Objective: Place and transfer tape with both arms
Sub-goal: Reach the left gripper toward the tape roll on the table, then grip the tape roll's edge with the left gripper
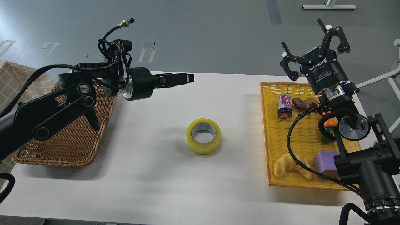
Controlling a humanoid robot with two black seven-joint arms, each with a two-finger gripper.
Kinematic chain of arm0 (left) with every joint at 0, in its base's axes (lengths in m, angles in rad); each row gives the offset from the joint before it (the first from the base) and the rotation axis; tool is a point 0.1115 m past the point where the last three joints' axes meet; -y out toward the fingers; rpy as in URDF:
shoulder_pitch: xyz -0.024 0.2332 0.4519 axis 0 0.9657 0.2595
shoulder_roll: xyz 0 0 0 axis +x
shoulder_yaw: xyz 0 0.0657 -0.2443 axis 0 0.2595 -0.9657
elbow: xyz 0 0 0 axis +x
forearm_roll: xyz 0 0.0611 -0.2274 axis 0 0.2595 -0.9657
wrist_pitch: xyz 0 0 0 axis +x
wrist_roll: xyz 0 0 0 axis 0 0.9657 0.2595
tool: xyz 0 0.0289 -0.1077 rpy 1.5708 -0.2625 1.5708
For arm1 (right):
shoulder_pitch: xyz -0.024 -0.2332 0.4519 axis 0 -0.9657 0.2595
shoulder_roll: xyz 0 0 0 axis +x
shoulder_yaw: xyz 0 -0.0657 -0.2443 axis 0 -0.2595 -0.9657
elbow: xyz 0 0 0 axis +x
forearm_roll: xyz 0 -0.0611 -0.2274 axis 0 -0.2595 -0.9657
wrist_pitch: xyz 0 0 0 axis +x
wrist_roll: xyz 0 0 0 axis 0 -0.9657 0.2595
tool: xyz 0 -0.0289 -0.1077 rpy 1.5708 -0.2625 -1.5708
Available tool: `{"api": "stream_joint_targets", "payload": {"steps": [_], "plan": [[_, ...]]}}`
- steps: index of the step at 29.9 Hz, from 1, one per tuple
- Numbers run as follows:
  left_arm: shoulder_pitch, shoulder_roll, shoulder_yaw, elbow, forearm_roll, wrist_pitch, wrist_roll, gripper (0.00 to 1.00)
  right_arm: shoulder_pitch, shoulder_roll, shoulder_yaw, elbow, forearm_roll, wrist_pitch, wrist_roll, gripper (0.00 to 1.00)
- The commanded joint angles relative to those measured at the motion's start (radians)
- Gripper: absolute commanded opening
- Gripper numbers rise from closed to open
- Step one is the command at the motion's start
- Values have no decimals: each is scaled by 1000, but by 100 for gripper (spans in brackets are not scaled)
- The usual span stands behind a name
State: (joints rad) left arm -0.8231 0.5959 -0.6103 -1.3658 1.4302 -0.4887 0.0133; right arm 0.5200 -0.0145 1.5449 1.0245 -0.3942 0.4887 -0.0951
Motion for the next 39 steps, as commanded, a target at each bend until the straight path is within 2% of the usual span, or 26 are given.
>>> {"api": "stream_joint_targets", "payload": {"steps": [1, 5, 9, 11, 14, 20, 28, 30, 39], "plan": [[-5, -2, 49, -7, 110, 0, 5, 98, 0, -1, 1, 0, 0, 0, 0, 100], [-10, -16, 118, -7, 252, 0, 17, 98, 0, -8, 1, -3, 0, 0, 0, 100], [-10, -11, 126, -6, 276, 0, 30, 98, 0, -10, 1, -6, 0, 0, 0, 100], [-10, -13, 126, -6, 294, 0, 65, 98, 0, -10, 1, -7, 0, 0, 0, 100], [-13, -16, 124, -6, 309, 0, 91, 98, 0, -15, 4, -7, 0, 0, 0, 100], [-19, -45, 124, -7, 311, 0, 100, 98, -9, -33, 6, -12, 0, 0, 0, 100], [-22, -133, 126, -9, 314, 0, 140, 98, -14, -58, 18, -12, 0, 0, 0, 100], [-21, -142, 142, -3, 314, 0, 158, 98, -17, -61, 21, -11, 0, 0, 0, 100], [-11, -162, 224, 8, 314, 0, 186, 98, -34, -61, 21, -10, 0, 0, 0, 100]]}}
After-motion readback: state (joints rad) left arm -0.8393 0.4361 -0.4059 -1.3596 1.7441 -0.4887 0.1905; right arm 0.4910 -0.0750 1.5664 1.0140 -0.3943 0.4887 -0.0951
